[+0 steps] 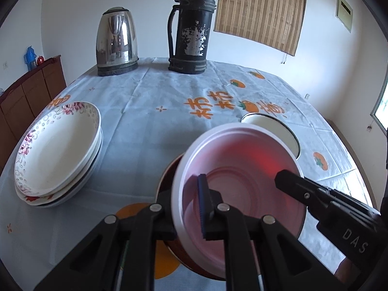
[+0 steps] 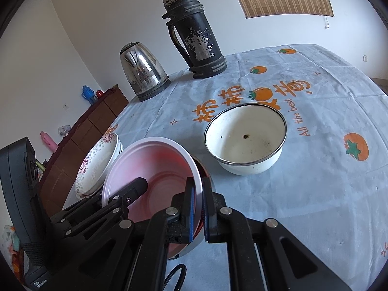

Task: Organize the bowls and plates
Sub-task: 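Lower the red bowl into the large steel bowl with both grippers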

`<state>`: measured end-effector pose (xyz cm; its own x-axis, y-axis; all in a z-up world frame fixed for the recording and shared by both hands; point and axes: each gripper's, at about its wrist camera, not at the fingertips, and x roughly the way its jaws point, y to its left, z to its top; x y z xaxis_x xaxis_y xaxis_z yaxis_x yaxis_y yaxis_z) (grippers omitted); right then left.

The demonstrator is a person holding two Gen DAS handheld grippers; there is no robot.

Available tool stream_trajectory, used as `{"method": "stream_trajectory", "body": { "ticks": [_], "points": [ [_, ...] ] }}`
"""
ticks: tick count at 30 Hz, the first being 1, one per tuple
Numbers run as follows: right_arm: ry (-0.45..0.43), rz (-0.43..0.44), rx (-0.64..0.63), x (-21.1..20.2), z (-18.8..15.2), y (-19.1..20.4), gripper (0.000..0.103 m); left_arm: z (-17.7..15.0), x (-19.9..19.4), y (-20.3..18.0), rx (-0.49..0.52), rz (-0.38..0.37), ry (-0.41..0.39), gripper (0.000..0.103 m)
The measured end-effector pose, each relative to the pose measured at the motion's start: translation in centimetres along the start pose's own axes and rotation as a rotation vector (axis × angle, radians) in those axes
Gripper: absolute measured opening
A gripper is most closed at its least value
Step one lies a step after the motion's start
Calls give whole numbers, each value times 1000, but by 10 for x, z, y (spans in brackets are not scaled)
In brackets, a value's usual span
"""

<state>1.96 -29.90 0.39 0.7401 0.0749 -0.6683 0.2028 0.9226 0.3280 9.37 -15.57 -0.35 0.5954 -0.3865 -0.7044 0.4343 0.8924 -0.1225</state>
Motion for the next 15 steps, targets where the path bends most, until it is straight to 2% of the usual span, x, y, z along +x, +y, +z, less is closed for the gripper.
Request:
{"method": "stream_trajectory", "body": {
  "ticks": [15],
  "points": [
    [-36,-6,-27,4,1,3,8,2,2,1,2,5,-5,11]
  ]
}}
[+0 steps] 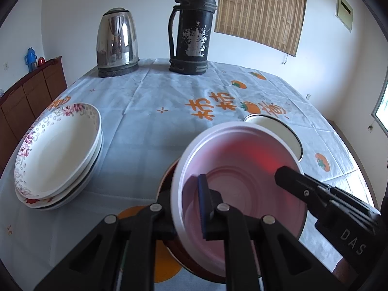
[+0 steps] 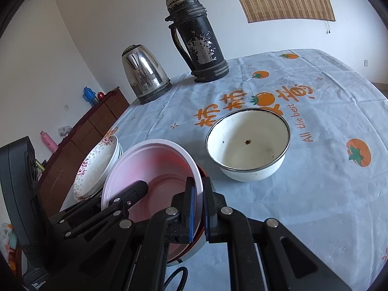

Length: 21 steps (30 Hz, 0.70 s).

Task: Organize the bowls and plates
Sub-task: 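Lower the red bowl into the large steel bowl with both grippers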

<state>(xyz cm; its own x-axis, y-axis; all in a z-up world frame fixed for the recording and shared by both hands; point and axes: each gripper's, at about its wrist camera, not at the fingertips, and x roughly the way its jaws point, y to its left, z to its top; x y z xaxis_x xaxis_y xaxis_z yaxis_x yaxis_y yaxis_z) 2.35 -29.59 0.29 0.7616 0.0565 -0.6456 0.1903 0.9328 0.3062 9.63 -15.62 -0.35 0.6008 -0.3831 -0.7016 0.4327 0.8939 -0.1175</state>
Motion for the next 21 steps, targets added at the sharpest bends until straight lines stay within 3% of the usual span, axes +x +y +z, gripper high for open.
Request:
{"method": "stream_trajectory", "body": {
  "ticks": [12,21],
  "points": [
    [-40,-61,-83,-2,-1,11,9,0,-1,-2,10,23,-10,17],
    [-52,-30,-87,-4,-2,11,9,1,-9,-1,20,57,-48,17]
  ]
}}
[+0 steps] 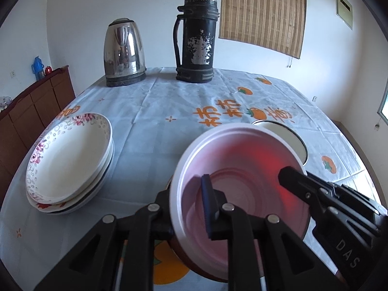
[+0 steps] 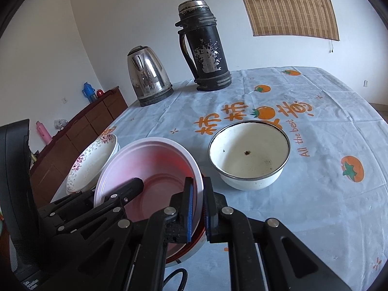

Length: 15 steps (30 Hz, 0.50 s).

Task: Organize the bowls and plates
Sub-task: 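Lower the red bowl into the large steel bowl with both grippers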

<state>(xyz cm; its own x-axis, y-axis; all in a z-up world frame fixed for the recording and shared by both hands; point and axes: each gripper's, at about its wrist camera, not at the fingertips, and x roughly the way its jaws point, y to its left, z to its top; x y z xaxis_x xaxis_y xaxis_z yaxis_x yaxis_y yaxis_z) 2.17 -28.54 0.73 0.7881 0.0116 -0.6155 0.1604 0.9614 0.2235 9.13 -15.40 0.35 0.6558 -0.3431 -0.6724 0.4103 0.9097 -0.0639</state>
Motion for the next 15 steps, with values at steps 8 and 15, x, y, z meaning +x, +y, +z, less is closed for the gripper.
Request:
{"method": "stream_trajectory", "body": {
  "ticks": [8,15],
  "points": [
    [6,-18,-9,2,-1,1,10,0,0,1,1,-6,-6,21],
    [-23,-34,-20,-1,0,2,11,2,-9,-1,8,28,-59,63]
  ]
}}
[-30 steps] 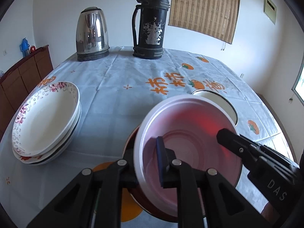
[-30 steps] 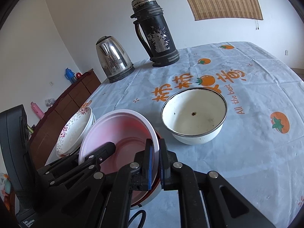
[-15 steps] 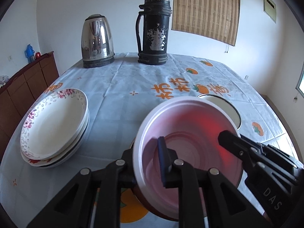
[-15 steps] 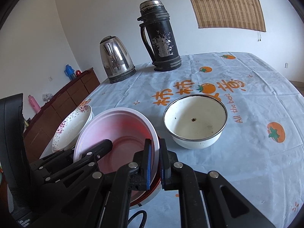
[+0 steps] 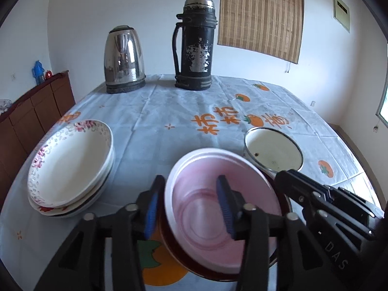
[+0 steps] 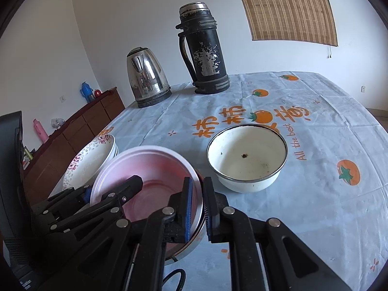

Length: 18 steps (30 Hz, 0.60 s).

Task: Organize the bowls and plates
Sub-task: 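Lower the red bowl into the large steel bowl with both grippers, then open both grippers and withdraw them from the nested bowls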

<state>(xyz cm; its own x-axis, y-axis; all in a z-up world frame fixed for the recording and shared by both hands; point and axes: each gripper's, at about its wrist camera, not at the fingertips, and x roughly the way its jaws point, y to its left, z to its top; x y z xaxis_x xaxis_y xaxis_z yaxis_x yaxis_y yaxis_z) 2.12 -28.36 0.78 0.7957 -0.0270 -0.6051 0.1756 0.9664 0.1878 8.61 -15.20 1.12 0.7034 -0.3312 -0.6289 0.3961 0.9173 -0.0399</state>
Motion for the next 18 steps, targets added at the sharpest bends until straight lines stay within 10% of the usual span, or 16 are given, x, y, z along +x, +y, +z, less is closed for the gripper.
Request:
{"method": "stream_trajectory", "body": {
  "ticks": [8,18],
  "points": [
    [-102,-9,53,-17,3,-11,57,4,-10,11,-15,79,-81,75],
    [-125,-52,114,-20,0,-26,63,1,-13,12,-26,74,-116,93]
  ]
}}
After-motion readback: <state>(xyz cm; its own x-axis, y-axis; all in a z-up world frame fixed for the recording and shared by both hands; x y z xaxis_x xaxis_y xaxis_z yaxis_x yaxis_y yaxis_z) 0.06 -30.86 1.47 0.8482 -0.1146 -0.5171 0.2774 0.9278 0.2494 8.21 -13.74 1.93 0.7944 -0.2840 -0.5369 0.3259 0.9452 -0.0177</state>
